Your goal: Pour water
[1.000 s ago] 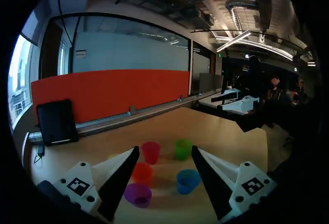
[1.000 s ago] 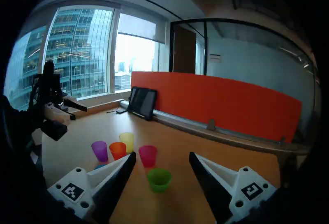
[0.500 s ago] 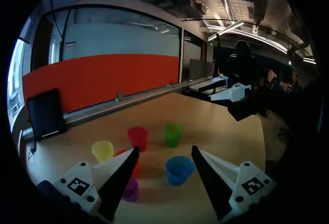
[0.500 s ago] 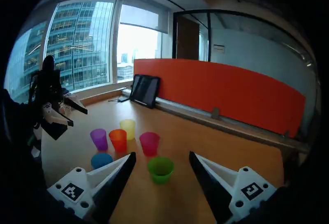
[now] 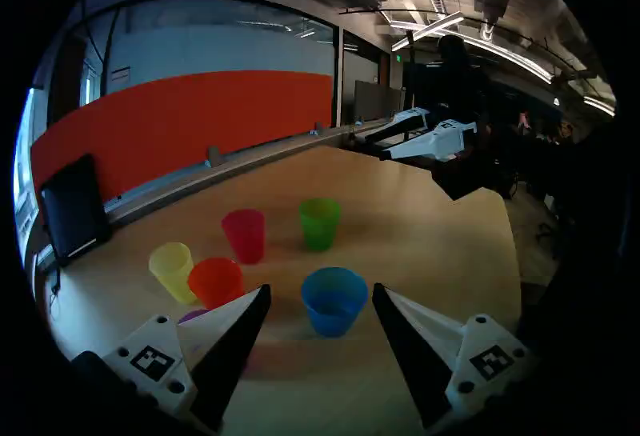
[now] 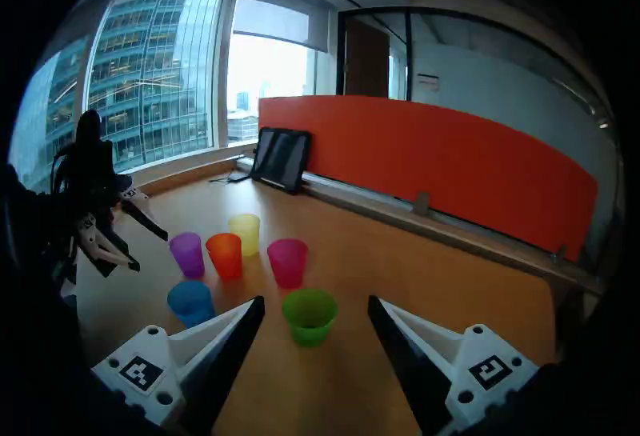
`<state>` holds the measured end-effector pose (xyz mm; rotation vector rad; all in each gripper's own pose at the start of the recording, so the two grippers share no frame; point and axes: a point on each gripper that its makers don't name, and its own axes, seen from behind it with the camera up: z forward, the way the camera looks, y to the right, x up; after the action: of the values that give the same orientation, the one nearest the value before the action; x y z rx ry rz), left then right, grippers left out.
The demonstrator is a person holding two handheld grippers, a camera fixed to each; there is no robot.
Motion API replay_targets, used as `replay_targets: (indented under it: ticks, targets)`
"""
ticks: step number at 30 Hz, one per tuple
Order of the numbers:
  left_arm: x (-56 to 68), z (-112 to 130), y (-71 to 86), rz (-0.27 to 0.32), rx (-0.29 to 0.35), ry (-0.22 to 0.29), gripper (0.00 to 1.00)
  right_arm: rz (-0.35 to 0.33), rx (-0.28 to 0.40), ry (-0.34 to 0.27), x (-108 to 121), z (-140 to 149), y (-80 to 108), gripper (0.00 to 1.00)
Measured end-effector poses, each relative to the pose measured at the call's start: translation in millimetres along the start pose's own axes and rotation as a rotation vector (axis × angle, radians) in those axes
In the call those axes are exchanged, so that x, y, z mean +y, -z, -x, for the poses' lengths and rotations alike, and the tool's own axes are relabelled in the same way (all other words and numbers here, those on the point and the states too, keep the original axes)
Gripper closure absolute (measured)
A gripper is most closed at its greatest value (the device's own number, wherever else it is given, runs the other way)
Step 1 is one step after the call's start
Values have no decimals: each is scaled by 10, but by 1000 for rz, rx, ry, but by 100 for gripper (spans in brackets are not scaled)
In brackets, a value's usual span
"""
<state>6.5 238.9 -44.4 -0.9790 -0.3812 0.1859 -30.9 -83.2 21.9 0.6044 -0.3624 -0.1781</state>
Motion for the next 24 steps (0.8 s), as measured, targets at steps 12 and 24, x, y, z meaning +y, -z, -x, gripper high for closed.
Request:
replay_targets:
  ticks: [12,24]
  targets:
    - [69,306,-226,27,-100,-13,6,-10,-23,11,33,69,-83,0]
    - [122,527,-490,51,-190,-21,6,-24,-40,17,44,123,-197,0]
